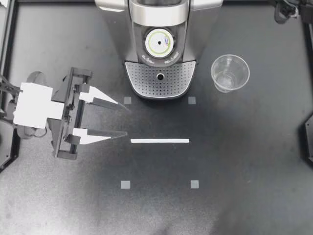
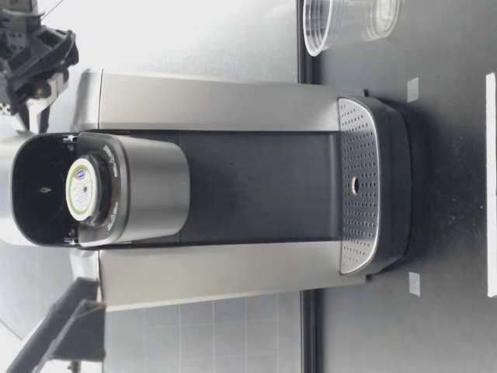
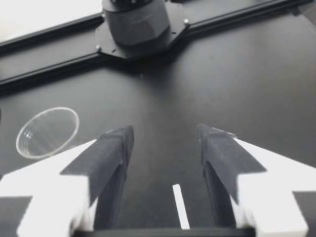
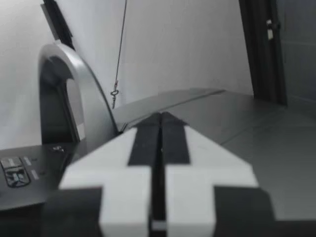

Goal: Place the coffee capsule inside the capsule container, then place the cup onto the center of the cup tray, then push the 'Hot Water' and 'Travel Mug' buttons.

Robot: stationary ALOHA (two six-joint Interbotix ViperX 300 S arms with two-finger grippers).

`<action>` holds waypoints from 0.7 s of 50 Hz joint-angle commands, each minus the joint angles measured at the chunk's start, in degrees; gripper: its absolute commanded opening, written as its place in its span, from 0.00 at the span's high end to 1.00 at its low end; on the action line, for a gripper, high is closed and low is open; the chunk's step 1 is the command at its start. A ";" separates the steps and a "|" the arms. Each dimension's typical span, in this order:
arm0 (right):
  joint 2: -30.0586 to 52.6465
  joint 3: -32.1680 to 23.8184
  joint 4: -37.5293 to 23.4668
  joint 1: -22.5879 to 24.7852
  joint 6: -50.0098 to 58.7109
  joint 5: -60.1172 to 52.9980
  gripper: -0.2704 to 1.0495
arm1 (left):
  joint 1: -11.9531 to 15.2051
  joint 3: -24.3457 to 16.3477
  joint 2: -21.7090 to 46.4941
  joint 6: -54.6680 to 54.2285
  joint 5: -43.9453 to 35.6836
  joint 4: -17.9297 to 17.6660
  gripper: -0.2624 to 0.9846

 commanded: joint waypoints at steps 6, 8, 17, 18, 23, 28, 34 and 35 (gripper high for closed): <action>-1.14 -2.11 -1.41 2.29 0.09 0.09 0.74 | 0.00 -0.70 -0.62 0.18 -0.35 -0.26 0.43; -1.41 -2.11 -1.49 2.72 0.09 0.35 0.74 | 0.00 -0.62 -0.62 0.18 -0.35 -0.18 0.43; -3.08 -1.14 -1.93 5.27 0.09 1.32 0.74 | 0.00 -0.44 -0.70 0.18 -0.26 -0.26 0.43; -3.25 -0.97 -2.02 5.63 0.09 1.41 0.74 | 0.00 -0.35 -0.79 0.18 -0.26 -0.26 0.43; -4.48 0.53 -2.11 7.56 0.09 1.41 0.74 | 0.09 -0.26 -0.79 0.18 -0.18 -0.26 0.43; -5.71 2.37 -2.02 9.49 0.26 1.41 0.74 | 0.09 -0.18 -0.79 0.18 -0.26 -0.26 0.43; -7.03 4.39 -2.02 11.60 0.70 1.32 0.74 | 0.09 -0.09 -0.79 0.09 -0.26 -0.26 0.43; -7.21 4.66 -1.93 11.87 0.88 1.41 0.74 | 0.09 -0.18 -0.70 0.09 -0.26 -0.26 0.43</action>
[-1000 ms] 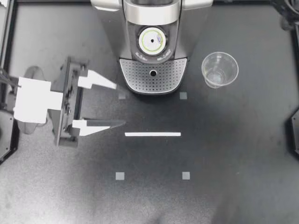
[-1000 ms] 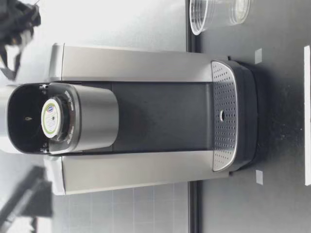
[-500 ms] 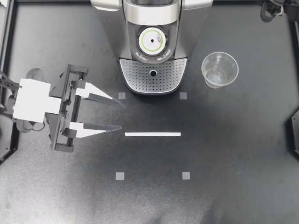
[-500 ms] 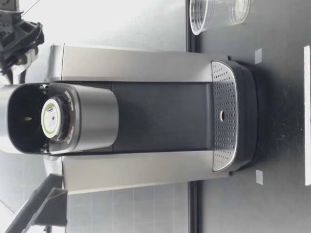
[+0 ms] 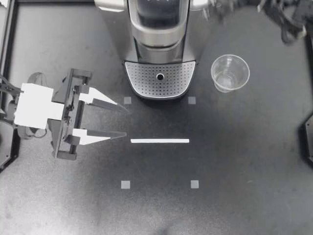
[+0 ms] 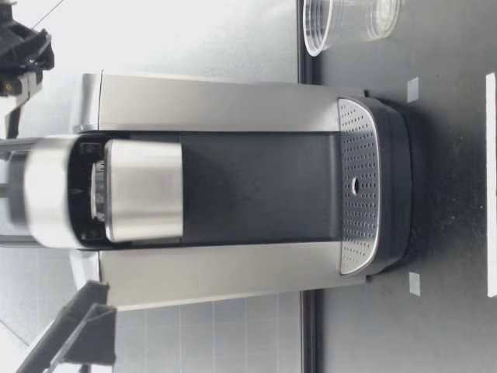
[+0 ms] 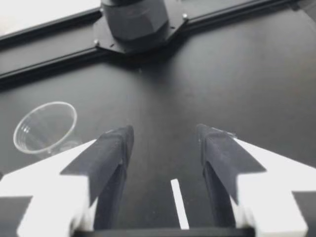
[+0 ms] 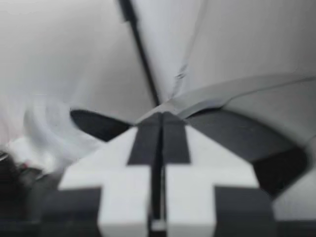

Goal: Place the coffee capsule inside the capsule container, then place the cup onto the center of the cup tray, then push the 'Hot Water' and 'Travel Mug' buttons.

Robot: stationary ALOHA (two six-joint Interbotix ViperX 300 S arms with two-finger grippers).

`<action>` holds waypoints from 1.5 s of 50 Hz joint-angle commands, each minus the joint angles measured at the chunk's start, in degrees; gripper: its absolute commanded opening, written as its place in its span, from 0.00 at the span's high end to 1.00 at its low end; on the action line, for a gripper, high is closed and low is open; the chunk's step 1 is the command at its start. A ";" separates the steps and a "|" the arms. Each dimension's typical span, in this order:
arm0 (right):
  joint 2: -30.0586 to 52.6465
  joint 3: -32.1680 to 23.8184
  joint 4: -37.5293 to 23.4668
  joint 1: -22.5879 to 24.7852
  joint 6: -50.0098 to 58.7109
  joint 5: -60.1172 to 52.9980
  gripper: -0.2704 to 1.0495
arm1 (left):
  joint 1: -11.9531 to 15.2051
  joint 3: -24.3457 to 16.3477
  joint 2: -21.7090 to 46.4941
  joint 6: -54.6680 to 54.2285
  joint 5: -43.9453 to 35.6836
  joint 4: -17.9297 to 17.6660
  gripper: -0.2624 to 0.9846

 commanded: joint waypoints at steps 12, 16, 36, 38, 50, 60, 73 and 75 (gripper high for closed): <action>-1.93 2.37 -0.18 4.48 2.46 -0.53 0.74 | 0.00 -0.70 -0.62 -0.09 -0.26 -0.26 0.43; -1.85 3.25 -0.18 5.10 2.99 -0.53 0.74 | 0.09 -0.70 -0.53 -0.18 -0.18 -0.18 0.43; -4.92 7.03 0.09 6.68 5.89 -0.62 0.74 | 0.00 -0.18 -0.26 -0.26 -0.26 -0.44 0.43; -6.42 7.65 0.18 6.68 5.98 -0.44 0.74 | 0.09 -0.09 -0.18 -0.18 -0.35 -0.44 0.43; -18.54 16.61 6.94 3.96 8.09 10.72 0.74 | 0.00 -0.09 -0.18 -0.18 -0.53 -0.70 0.43; -26.72 25.66 11.25 -1.23 14.33 25.31 0.74 | 0.09 -0.09 0.18 -0.09 -0.53 -0.79 0.43; -31.99 33.66 11.25 -4.13 22.24 30.50 0.73 | 0.09 -0.09 1.23 -0.09 -0.70 -0.79 0.43; -32.08 34.80 11.25 -4.48 23.38 30.67 0.73 | 0.00 -0.18 1.41 -0.09 -0.70 -0.79 0.43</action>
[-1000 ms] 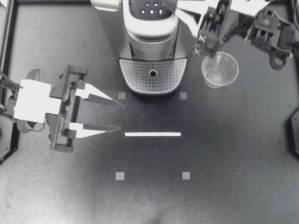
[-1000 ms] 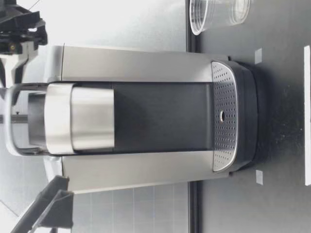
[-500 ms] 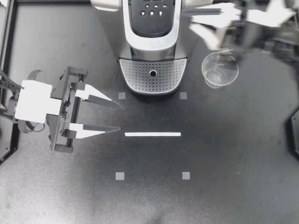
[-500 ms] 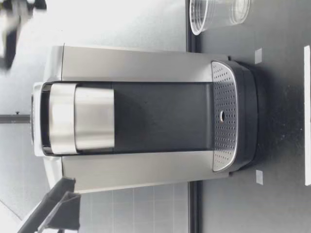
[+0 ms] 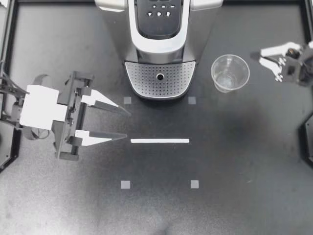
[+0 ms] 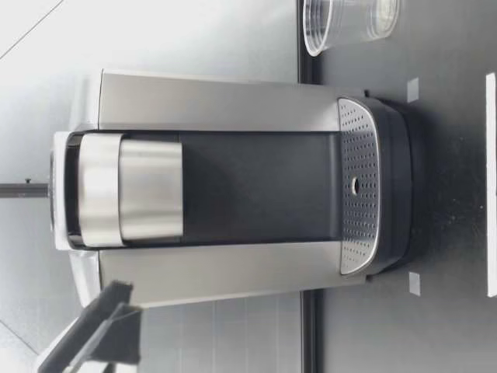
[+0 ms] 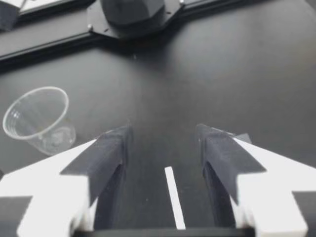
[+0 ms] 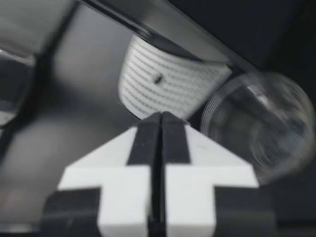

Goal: Place the coffee capsule inside the capsule container, then place the cup onto the center of the cup tray, then push the 'Hot Water' and 'Travel Mug' buttons.

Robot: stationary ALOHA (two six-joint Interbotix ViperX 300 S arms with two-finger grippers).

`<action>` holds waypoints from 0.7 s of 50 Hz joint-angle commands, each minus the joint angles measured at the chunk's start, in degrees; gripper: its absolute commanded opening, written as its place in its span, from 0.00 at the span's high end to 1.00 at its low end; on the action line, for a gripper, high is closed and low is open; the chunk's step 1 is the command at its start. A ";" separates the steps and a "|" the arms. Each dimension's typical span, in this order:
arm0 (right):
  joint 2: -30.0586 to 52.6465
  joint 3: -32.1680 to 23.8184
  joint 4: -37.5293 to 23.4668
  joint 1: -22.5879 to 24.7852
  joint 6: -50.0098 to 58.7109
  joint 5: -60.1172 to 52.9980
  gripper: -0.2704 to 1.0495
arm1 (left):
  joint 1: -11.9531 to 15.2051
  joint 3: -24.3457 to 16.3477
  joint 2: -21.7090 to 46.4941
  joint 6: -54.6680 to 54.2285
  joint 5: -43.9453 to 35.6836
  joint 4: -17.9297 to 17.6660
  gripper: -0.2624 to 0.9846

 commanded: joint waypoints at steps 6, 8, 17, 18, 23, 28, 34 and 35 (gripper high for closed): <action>0.79 2.72 0.00 -1.05 2.99 0.26 0.73 | 0.00 -0.79 0.35 0.00 -0.79 -0.09 0.43; 1.32 3.25 0.09 -1.14 3.25 0.26 0.72 | 0.09 -0.70 0.44 0.00 -0.97 -0.18 0.43; 3.34 4.22 0.09 -1.32 3.69 0.26 0.66 | 0.09 -0.88 1.14 0.09 -1.49 -0.09 0.43; 3.60 4.31 0.09 -1.32 3.69 0.26 0.65 | 0.09 -0.97 1.14 0.00 -1.49 -0.09 0.43; 5.10 4.39 0.09 -2.20 3.69 0.09 0.59 | 0.00 -0.88 1.49 0.09 -1.49 -0.09 0.43; 6.77 4.39 0.09 -3.78 4.04 -0.18 0.51 | 0.00 -0.88 1.76 0.00 -1.58 -0.09 0.43; 8.96 4.13 0.09 -4.48 4.31 -1.41 0.41 | 0.09 -0.79 2.02 0.09 -1.49 -0.09 0.43; 9.32 4.04 0.09 -4.48 4.31 -1.67 0.40 | 0.09 -0.79 2.02 0.09 -1.49 -0.09 0.43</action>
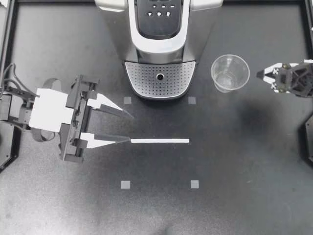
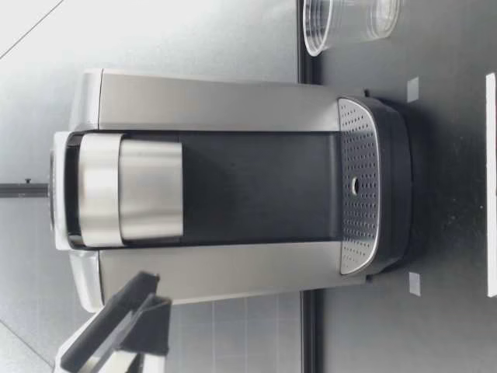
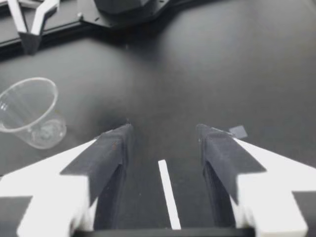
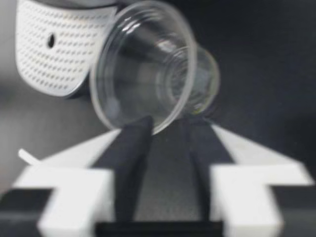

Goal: Place the coffee capsule inside the capsule container, then place the cup onto the center of the cup tray, then push the 'Hot Water' and 'Travel Mug' buttons.

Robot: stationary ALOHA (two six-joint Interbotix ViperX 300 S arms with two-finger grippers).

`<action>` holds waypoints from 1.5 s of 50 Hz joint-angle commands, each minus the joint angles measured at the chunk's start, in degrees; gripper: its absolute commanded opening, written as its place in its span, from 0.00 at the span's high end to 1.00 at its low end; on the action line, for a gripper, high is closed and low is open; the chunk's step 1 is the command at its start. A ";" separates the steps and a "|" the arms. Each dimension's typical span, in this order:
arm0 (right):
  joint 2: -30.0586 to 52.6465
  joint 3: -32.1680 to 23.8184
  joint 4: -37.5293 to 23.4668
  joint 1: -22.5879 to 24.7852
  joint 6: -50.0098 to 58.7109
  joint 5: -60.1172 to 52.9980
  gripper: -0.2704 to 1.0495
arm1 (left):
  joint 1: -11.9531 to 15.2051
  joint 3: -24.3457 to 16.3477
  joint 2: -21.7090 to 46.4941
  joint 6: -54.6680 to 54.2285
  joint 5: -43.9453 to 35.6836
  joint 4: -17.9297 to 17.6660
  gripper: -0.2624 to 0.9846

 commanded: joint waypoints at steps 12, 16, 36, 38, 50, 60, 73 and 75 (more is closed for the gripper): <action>6.06 -2.29 0.09 -0.53 -0.18 -3.34 0.37 | 0.09 -0.88 0.35 0.00 -0.44 -0.09 0.43; 7.73 -2.99 0.00 -0.53 -0.26 -3.78 0.37 | 0.00 -0.88 0.62 0.09 -0.44 -0.09 0.43; 13.80 -5.54 -0.44 -0.53 -0.44 -3.69 0.37 | 0.00 -0.88 1.05 0.00 -0.44 -0.09 0.43; 14.15 -5.63 -0.44 -0.53 -0.35 -3.60 0.37 | 0.09 -0.88 1.05 0.00 -0.44 -0.09 0.43; 15.29 -6.42 -0.53 -0.53 -0.44 -3.25 0.40 | 0.09 -0.97 1.23 0.00 -0.44 -0.09 0.43; 14.94 -6.77 -0.44 -0.53 -0.53 -2.37 0.53 | 0.09 -0.79 1.32 0.00 -0.44 -0.09 0.43; 14.06 -6.77 -0.44 -0.44 -0.35 -2.11 0.62 | 0.00 -0.79 1.32 0.09 -0.35 -0.09 0.43; 13.71 -6.77 -0.44 -0.35 -0.26 -2.11 0.63 | 0.09 -0.79 1.32 0.09 -0.35 -0.09 0.43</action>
